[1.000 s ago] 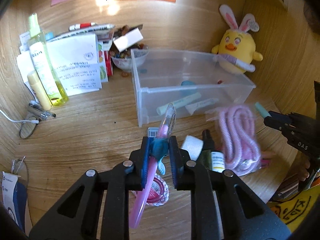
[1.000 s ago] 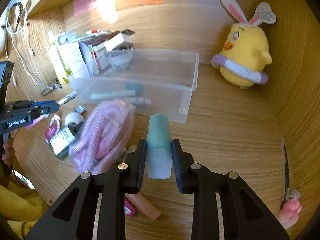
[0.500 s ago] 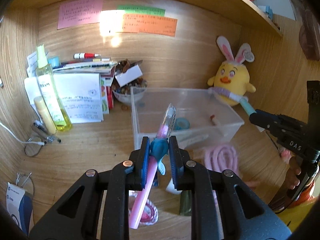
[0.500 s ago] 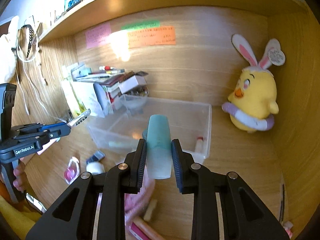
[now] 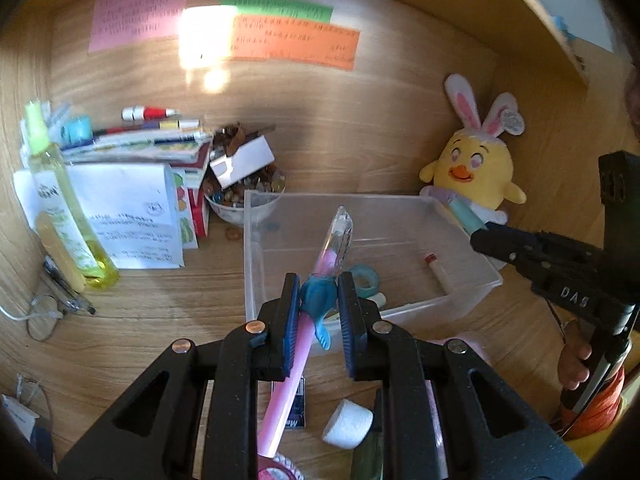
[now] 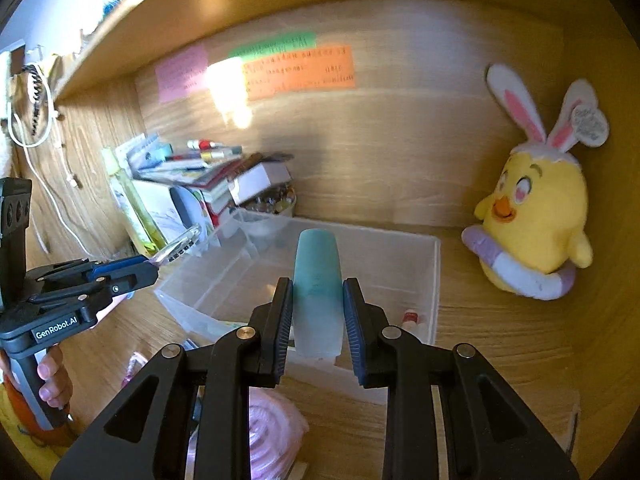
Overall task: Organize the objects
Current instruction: 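Carry toothbrush and teal cylinder into the clear box and release both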
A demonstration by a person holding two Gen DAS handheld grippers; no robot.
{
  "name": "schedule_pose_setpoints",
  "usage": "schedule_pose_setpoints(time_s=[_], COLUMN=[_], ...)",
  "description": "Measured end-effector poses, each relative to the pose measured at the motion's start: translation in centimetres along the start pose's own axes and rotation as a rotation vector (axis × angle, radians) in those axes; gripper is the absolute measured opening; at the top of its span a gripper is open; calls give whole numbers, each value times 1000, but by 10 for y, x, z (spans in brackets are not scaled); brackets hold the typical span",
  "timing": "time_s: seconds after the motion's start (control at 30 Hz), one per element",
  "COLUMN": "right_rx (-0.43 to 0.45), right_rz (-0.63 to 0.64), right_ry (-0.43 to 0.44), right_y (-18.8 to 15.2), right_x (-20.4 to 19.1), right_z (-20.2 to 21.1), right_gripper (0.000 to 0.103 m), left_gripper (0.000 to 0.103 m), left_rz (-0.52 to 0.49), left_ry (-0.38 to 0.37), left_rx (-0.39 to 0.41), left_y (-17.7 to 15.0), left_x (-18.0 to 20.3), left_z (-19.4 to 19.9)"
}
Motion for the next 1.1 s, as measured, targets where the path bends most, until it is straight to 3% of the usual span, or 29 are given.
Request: schedule_pose_setpoints(time_s=[0.33, 0.63, 1.1], right_rx=[-140, -198, -184], right_rz=[-43, -39, 37], right_ry=[22, 42, 14], right_y=[-9, -16, -17], right_x=[14, 14, -4], right_z=[-57, -76, -61], right_gripper=[23, 23, 24], left_gripper=[18, 18, 21], left_rz=[19, 1, -47], left_ry=[3, -13, -3], left_rx=[-77, -148, -106], left_y=[8, 8, 11], left_x=[-3, 2, 10], left_z=[-39, -62, -37])
Point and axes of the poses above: each gripper's, at about its wrist camera, not at the fingertips, and z roughly against the way its jaws point, x to its right, y to its top, the point moved 1 cm from there along -z, roughly the way its jaws point, and after that the axes turned 2 degrees about z, right-handed, at the moved point
